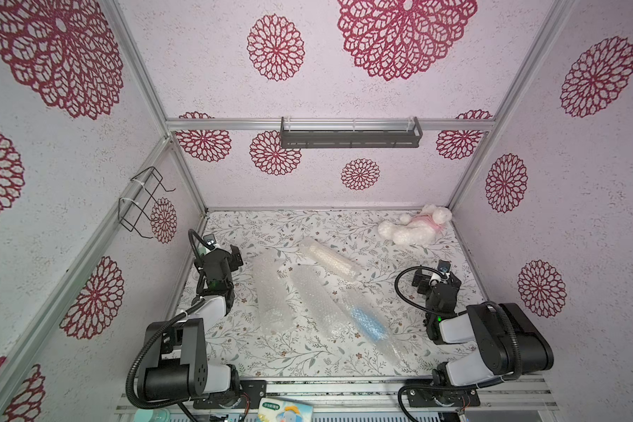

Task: Unwrap the vase from the bubble wrap
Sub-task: Adjust the bubble wrap at the center of the board.

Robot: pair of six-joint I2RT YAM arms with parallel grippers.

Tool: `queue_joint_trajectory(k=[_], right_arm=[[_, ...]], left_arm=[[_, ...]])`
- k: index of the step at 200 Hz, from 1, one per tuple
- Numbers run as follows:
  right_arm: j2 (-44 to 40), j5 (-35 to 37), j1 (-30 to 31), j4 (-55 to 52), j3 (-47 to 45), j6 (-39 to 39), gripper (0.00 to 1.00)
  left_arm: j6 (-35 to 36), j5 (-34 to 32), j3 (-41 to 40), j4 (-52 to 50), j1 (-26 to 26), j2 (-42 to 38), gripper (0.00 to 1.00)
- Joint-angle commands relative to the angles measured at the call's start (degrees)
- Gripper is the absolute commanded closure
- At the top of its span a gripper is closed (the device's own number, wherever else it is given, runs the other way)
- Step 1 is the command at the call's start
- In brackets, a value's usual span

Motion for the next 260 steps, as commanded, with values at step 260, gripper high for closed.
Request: queue_joint_trajectory(k=[260], right_arm=[[-26.73, -1.37, 25.33, -65.39, 27.77, 19.23, 0.02]], left_arm=[[-19.45, 14.12, 26.76, -67.02, -9.32, -11.99, 0.03]])
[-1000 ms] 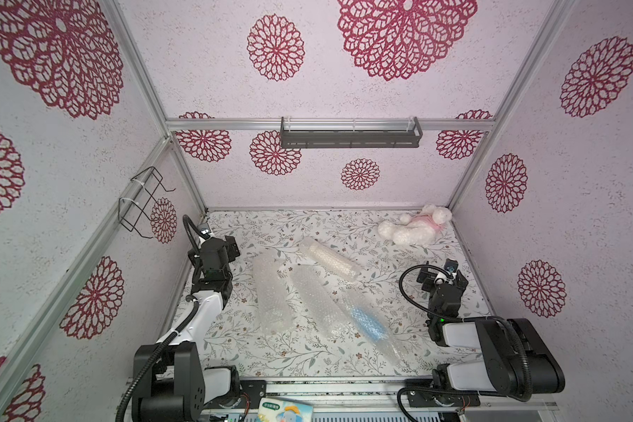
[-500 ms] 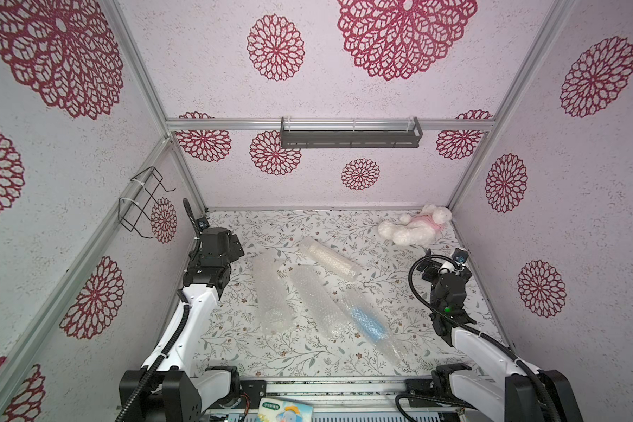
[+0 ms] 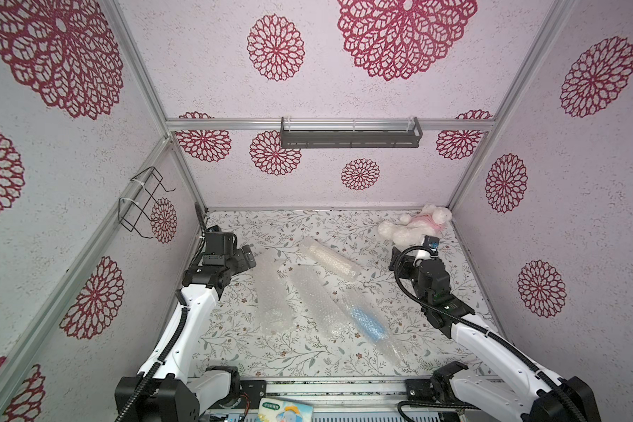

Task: Unwrap the vase from the bubble wrap
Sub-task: Adjust the bubble wrap at the center of the board.

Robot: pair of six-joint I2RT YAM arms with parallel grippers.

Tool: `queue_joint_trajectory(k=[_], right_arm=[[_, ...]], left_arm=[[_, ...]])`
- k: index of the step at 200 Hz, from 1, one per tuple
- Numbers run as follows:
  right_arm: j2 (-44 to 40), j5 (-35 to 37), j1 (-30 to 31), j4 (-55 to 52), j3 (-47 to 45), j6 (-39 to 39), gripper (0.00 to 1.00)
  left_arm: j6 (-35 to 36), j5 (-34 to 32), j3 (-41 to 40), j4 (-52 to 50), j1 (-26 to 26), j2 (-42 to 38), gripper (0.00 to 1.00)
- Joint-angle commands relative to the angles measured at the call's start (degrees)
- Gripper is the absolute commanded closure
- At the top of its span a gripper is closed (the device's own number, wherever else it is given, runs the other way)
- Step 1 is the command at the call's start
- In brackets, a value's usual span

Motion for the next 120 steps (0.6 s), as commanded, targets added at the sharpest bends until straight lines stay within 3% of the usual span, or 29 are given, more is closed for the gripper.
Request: queue_joint_trajectory(k=[1, 120], right_arm=[[1.87, -1.28, 3.50, -6.12, 3.60, 1.59, 0.02], [15.77, -1.25, 18.85, -15.64, 12.92, 0.51, 0.01]], left_arm=[[-1.01, 2.87, 1.56, -1.88, -1.49, 0.20, 0.03], [-1.55, 5.36, 3.24, -6.23, -6.93, 1.73, 0.03]])
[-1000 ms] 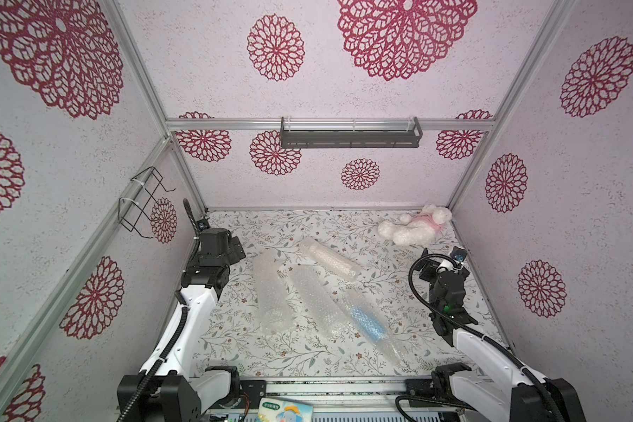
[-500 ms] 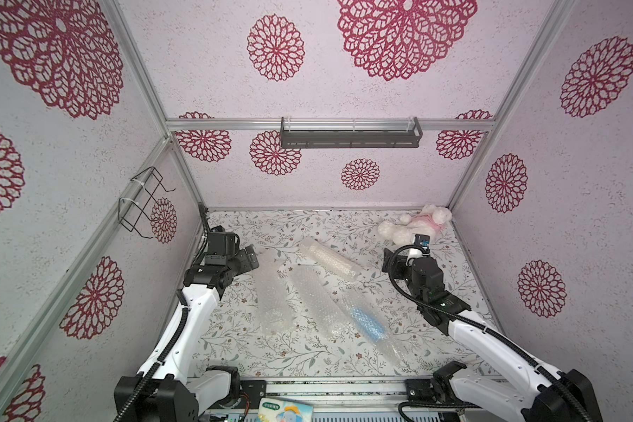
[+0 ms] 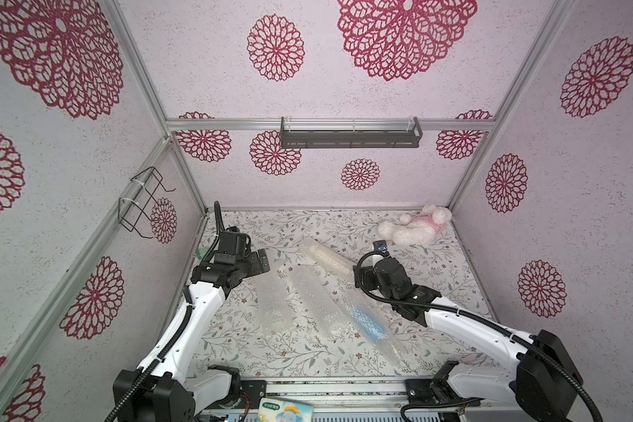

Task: Unwrap the vase from the bubble wrap
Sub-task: Adjust the bubble wrap at the center of the board.

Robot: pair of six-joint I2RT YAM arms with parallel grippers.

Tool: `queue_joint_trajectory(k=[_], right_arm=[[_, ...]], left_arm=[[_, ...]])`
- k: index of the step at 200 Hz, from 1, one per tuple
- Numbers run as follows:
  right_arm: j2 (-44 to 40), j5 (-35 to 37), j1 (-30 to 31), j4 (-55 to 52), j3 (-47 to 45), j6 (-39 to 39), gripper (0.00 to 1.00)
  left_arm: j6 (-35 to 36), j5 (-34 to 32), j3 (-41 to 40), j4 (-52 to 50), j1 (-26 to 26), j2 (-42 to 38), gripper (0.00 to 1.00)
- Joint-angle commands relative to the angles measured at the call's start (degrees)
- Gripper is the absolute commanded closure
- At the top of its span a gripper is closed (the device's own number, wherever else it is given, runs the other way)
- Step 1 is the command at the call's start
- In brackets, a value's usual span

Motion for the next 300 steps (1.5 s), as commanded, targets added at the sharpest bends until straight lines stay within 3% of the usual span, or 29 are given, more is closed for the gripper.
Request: queue_joint_trajectory(k=[1, 151, 249, 300], right_arm=[[1.73, -0.45, 2.24, -2.98, 2.67, -0.33, 0.01], [15.33, -4.49, 14.53, -14.75, 14.17, 2.96, 0.08], [23.66, -8.68, 16.40, -19.08, 21.88, 3.23, 0.04], [27.88, -6.42, 16.64, -20.31, 24.15, 3.09, 0.01]], left_arm=[[-1.22, 1.15, 1.33, -2.40, -0.53, 0.54, 0.03], [-5.45, 2.31, 0.17, -10.55, -1.93, 0.64, 0.03], [-7.09, 6.87, -3.57, -8.57, -1.74, 0.91, 0.03], [-8.02, 7.72, -4.37, -7.72, -1.65, 3.18, 0.03]])
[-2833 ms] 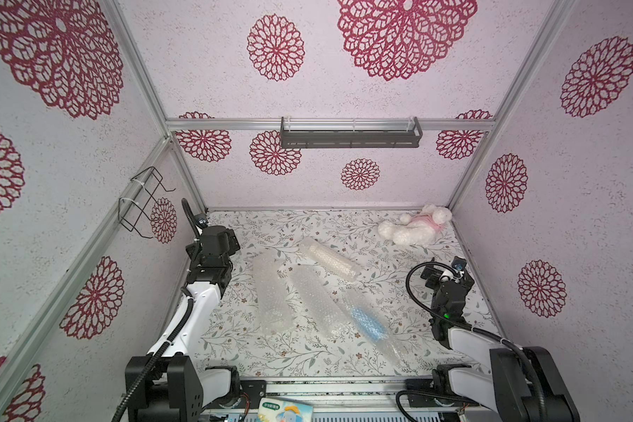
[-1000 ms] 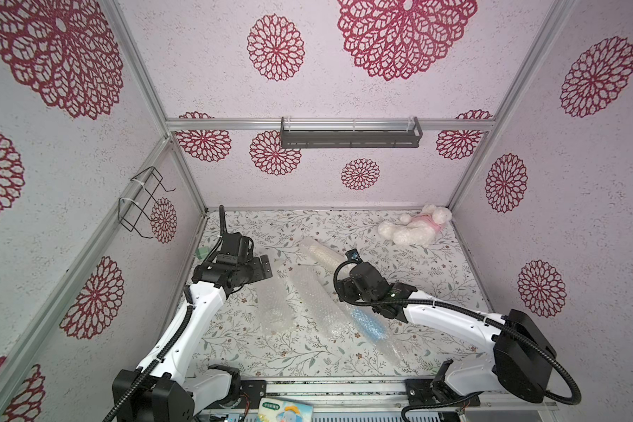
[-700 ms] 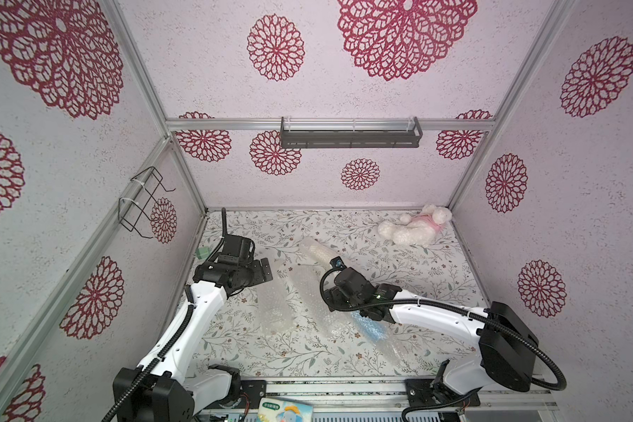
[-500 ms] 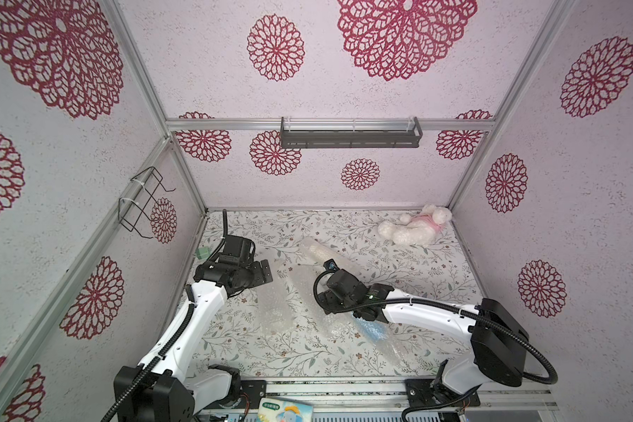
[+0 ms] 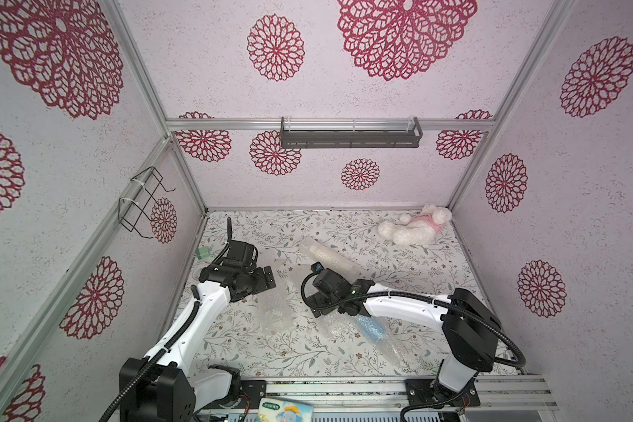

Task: Unwrap the vase from the bubble wrap
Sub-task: Adjust the bubble wrap at the center of the board.

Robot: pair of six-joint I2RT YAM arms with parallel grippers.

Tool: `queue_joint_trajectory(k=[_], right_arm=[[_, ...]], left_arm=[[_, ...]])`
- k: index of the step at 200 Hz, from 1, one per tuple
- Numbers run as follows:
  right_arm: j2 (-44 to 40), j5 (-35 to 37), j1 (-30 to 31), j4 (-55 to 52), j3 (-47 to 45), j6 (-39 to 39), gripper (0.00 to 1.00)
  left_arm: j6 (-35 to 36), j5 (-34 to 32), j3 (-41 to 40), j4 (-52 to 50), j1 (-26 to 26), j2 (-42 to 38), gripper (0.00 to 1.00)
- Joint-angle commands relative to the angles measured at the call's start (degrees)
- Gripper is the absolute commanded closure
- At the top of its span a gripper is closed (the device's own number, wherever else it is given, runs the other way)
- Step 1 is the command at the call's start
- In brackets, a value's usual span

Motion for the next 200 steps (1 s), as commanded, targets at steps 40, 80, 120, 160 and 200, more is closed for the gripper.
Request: queue_joint_trajectory(k=[40, 80, 120, 160, 200], right_arm=[[4.66, 3.01, 0.44, -4.05, 5.35, -0.22, 0.01], [8.27, 3.91, 0.53, -4.74, 7.91, -0.46, 0.01], [9.96, 1.42, 0.40, -2.94, 8.33, 1.19, 0.01], [9.39, -1.68, 0.46, 0.19, 6.84, 4.99, 0.03], [5.60, -3.52, 0.22, 6.72, 2.29, 9.29, 0.05]], left_arm=[[-1.30, 2.31, -1.18, 1.79, 0.74, 0.37, 0.03], [-0.29, 4.61, -1.75, 3.07, 2.36, -1.09, 0.03], [-0.19, 6.65, -2.45, 4.28, 3.03, -2.95, 0.03], [-0.57, 7.57, -2.81, 4.53, 3.03, -3.79, 0.03], [-1.31, 7.85, -3.08, 5.03, 3.03, -4.16, 0.03]])
